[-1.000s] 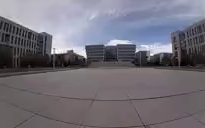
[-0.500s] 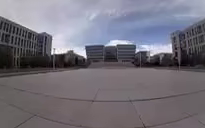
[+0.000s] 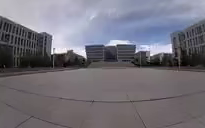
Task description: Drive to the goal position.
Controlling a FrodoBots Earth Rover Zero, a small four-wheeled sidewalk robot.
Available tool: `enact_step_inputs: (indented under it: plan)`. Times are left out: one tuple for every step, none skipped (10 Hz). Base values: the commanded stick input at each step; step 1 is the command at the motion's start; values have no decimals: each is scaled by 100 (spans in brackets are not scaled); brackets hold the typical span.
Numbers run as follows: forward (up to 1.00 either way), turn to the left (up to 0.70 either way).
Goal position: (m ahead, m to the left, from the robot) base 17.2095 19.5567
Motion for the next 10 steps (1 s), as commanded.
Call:
enact_step_inputs:
  plan:
    - [70,0]
    - [70,0]
    - [70,0]
    - [70,0]
    - [70,0]
    - [70,0]
    - [70,0]
    - [70,0]
    - [70,0]
    - [70,0]
